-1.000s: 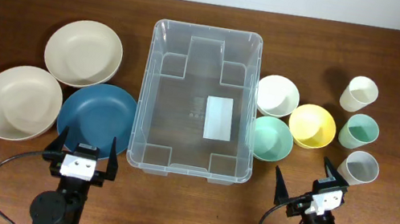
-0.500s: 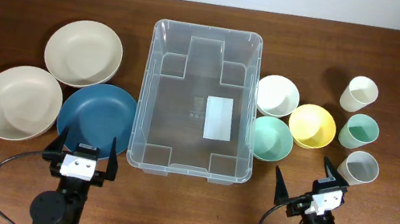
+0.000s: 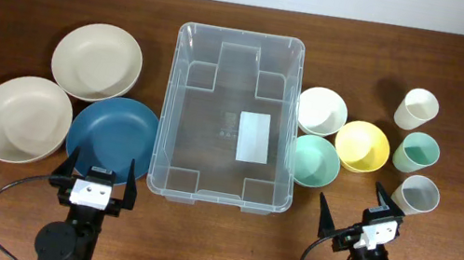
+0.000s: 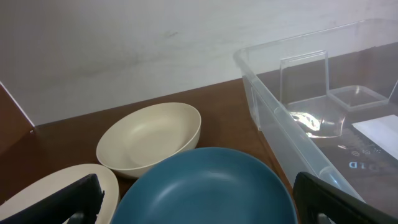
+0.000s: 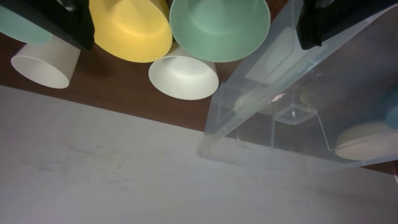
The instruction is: Pack container
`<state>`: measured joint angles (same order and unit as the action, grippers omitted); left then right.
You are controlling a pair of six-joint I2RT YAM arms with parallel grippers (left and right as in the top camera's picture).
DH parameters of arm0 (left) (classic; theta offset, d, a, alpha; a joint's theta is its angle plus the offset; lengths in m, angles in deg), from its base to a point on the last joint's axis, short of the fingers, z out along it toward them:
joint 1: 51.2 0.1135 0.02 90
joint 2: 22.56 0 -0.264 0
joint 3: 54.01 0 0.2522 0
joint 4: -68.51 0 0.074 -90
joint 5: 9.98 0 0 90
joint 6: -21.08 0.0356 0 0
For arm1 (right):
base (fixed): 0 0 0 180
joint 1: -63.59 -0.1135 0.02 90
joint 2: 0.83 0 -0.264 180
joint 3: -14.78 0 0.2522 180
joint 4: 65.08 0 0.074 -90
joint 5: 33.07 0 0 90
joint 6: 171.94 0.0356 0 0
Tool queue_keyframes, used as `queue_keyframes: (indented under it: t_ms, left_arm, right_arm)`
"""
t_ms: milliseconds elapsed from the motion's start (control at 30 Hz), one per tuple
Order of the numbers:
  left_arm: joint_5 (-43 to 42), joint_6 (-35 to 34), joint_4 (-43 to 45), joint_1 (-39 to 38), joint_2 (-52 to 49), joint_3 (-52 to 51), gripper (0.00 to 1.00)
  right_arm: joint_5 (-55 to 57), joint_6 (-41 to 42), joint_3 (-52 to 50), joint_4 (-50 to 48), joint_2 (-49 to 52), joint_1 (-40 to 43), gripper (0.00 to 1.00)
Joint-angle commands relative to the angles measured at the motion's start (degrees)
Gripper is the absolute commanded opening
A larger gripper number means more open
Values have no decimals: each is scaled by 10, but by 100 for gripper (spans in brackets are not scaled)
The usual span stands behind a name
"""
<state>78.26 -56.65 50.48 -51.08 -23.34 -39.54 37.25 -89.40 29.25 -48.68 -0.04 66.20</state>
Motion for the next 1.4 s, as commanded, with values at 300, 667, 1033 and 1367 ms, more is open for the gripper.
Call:
queue_keyframes:
  t_ms: [300, 667, 1033, 1367]
  left_arm:
    - [-10, 7, -2, 1, 4, -2, 100]
    - [-10, 7, -2, 1, 4, -2, 100]
    - [-10, 7, -2, 1, 4, -2, 100]
    - [-10, 7, -2, 1, 4, -2, 100]
  right_arm:
    - [-9, 4, -4, 1, -2, -3, 99]
    - [-99, 115, -4, 0, -2, -3, 99]
    - [-149, 163, -4, 2, -2, -3, 99]
    - [110, 163, -4, 0, -2, -3, 99]
